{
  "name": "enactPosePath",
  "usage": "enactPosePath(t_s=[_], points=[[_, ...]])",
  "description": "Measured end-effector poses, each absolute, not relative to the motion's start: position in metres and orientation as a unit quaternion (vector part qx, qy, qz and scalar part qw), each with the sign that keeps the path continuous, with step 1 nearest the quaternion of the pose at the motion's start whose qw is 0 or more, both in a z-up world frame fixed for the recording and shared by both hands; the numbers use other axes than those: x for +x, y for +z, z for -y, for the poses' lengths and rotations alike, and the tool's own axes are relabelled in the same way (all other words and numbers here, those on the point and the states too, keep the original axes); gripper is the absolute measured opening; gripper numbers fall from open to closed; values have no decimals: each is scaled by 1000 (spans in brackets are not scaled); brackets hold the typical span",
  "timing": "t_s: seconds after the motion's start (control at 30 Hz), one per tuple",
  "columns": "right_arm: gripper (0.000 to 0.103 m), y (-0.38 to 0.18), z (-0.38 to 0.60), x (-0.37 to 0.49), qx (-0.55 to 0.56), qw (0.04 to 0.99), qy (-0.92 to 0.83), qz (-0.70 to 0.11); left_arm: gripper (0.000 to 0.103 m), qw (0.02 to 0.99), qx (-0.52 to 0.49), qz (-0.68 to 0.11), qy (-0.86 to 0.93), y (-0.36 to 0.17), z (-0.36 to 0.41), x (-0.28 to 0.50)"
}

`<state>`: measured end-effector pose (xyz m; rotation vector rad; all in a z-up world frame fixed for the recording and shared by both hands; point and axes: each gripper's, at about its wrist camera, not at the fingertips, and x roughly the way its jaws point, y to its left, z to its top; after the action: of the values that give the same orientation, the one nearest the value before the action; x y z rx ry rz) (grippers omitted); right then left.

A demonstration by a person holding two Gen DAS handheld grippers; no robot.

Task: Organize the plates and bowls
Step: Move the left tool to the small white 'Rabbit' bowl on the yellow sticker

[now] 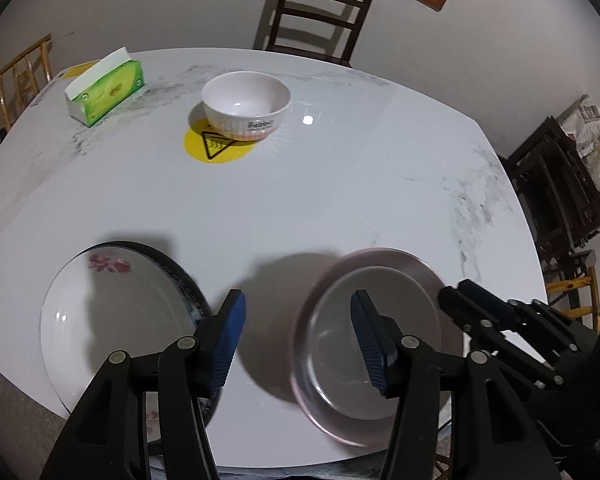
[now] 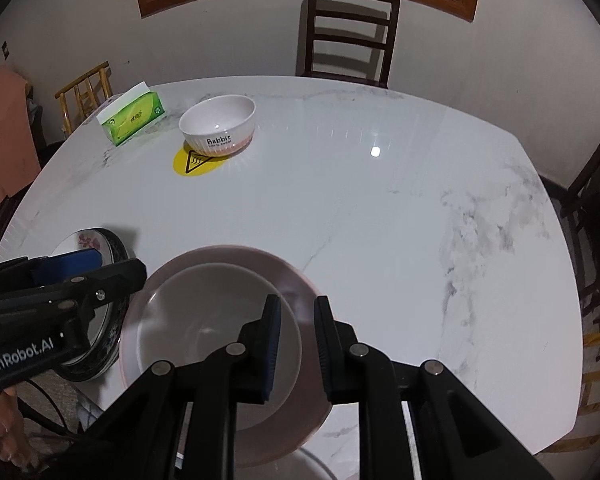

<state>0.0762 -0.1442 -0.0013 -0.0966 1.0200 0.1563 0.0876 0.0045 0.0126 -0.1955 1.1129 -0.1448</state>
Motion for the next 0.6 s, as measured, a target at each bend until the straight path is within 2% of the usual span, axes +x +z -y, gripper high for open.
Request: enactPosePath(t_s=[0.6], points=[[18, -2, 129, 117, -66, 863, 82, -494, 51, 837, -98, -537, -22, 1, -42, 118]])
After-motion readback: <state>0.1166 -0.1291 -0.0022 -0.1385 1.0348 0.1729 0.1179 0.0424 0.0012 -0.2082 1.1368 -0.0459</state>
